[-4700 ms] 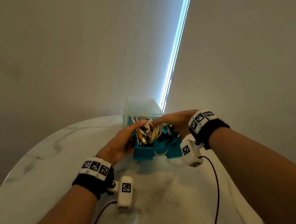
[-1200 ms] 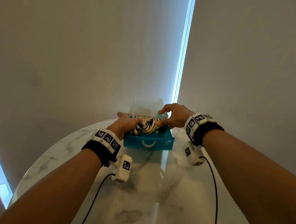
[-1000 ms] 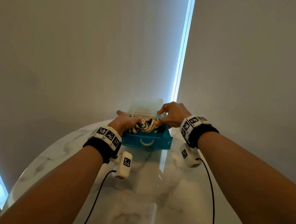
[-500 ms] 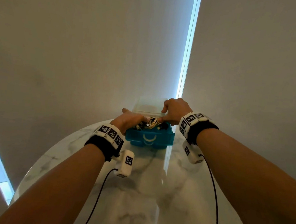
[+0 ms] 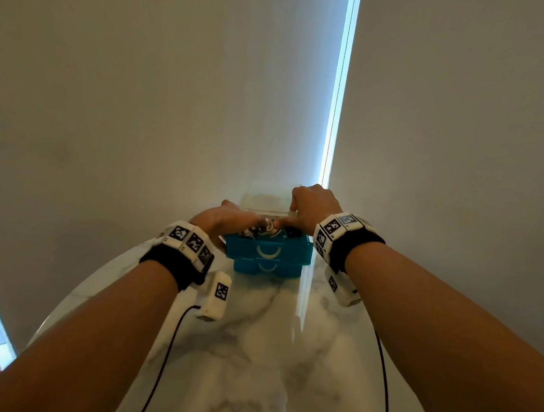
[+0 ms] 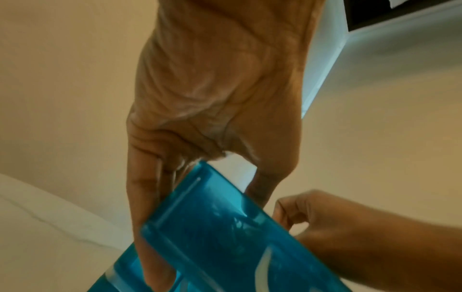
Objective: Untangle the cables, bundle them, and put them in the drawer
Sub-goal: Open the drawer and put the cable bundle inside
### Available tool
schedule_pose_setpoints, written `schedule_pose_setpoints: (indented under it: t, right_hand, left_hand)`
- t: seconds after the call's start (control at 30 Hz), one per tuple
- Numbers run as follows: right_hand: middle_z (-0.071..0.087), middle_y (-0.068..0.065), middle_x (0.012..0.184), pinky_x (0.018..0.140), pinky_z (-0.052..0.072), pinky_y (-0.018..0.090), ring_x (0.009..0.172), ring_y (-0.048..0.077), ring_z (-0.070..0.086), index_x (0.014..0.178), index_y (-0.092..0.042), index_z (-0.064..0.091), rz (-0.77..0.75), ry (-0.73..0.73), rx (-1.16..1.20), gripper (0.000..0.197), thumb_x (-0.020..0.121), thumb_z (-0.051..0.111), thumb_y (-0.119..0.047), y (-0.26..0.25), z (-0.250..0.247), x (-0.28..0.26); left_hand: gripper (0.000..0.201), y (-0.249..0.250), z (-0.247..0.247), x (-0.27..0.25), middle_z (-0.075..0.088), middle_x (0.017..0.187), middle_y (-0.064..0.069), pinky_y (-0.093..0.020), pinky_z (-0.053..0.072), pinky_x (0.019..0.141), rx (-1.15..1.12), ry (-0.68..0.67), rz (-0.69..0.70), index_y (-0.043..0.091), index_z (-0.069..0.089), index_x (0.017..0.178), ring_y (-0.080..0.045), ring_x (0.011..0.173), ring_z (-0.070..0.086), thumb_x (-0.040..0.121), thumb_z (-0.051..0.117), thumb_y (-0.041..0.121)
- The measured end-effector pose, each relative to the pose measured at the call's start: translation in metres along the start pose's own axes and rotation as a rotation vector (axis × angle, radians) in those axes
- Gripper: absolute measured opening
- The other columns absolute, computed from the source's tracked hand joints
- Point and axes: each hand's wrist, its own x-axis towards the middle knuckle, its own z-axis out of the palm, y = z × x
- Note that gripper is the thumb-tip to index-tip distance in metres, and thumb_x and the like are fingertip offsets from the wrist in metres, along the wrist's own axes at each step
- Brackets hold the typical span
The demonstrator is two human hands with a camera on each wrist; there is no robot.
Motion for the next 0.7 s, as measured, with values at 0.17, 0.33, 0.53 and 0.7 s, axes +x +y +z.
schedule_pose_setpoints:
  t: [0.17,0.33,0.53,0.7]
  right_hand:
    - [0.073,0.007,0.099,0.089,0.063,0.042,0.091,0.025,0.070,0.108,-0.011,0.069,-0.010,-0.046,-0.035,0.070,0.077,0.081,-0.073,-0.005,-0.008,-0.002]
    - [0.076,0.007,0.099,0.084,0.067,0.041,0.084,0.022,0.077,0.107,-0.008,0.073,-0.003,-0.277,0.020,0.093,0.066,0.071,-0.092,-0.004,-0.029,-0.013]
    - [0.060,0.007,0.143,0.094,0.064,0.043,0.115,0.024,0.066,0.152,-0.014,0.046,-0.011,-0.530,0.150,0.117,0.063,0.085,-0.080,0.000,-0.041,-0.029]
    - [0.066,0.003,0.122,0.090,0.056,0.040,0.106,0.022,0.064,0.139,-0.023,0.056,-0.051,-0.276,-0.089,0.109,0.053,0.089,-0.082,0.003,-0.030,-0.027]
  left_hand:
    - [0.062,-0.013,-0.009,0.004,0.065,0.126,-0.015,-0.041,0.068,0.074,-0.046,-0.021,-0.002,0.010,0.048,0.131,-0.030,0.109,0.071,0.092,0.082,0.042]
    - [0.090,-0.012,0.002,0.013,0.057,0.132,-0.014,-0.049,0.068,0.079,0.026,0.109,-0.021,0.011,0.037,0.139,-0.034,0.114,0.066,0.078,0.094,0.044]
    - [0.075,-0.015,0.002,0.010,0.064,0.120,-0.010,-0.042,0.068,0.069,0.029,0.165,0.036,0.013,0.046,0.130,-0.027,0.104,0.069,0.081,0.088,0.050]
    - [0.055,-0.012,-0.018,-0.005,0.070,0.128,-0.014,-0.048,0.065,0.091,-0.125,-0.079,0.058,0.016,0.057,0.133,-0.028,0.111,0.071,0.100,0.058,0.060]
